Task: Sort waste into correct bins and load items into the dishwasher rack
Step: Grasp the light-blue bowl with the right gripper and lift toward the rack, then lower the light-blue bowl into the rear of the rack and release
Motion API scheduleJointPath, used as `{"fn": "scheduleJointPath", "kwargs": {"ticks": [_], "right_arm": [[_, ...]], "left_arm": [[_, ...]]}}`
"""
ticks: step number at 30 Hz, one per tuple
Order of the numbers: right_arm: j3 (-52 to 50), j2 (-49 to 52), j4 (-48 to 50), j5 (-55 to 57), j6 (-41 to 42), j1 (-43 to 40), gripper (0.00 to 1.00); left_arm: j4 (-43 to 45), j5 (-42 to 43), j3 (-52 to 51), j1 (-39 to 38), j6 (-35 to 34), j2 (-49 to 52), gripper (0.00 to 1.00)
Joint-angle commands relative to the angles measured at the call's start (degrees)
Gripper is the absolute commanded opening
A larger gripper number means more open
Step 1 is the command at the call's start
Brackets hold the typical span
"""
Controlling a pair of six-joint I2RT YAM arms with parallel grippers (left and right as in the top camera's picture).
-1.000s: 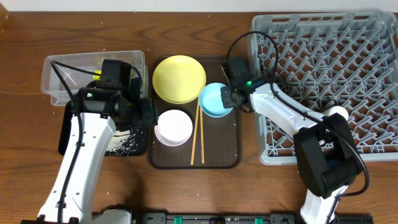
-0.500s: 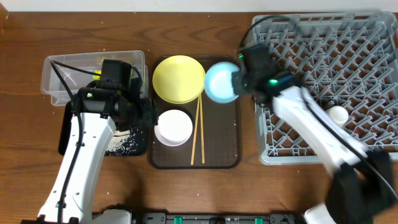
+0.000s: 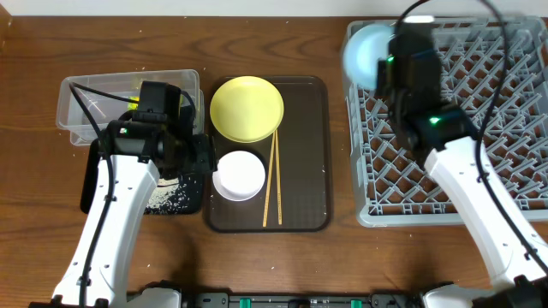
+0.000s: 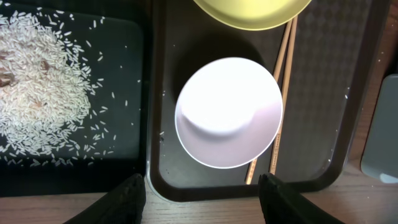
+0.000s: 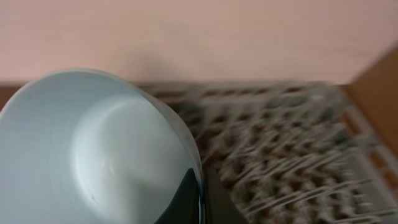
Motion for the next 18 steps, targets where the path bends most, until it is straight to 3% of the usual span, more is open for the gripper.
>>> {"fn": "scheduleJointPath", "kwargs": {"ticks": [1, 18], "right_arm": [[0.44, 1.70, 4.48, 7.61, -2.71, -3.78, 0.01], [0.44, 18.91, 34.80, 13.31, -35.41, -13.55, 0.01]], "left_arm": [[-0.15, -0.57, -0.52, 0.24, 0.72, -0.20, 0.61], [-0.17, -0.57, -0.52, 0.24, 0.70, -0.20, 0.61]]}}
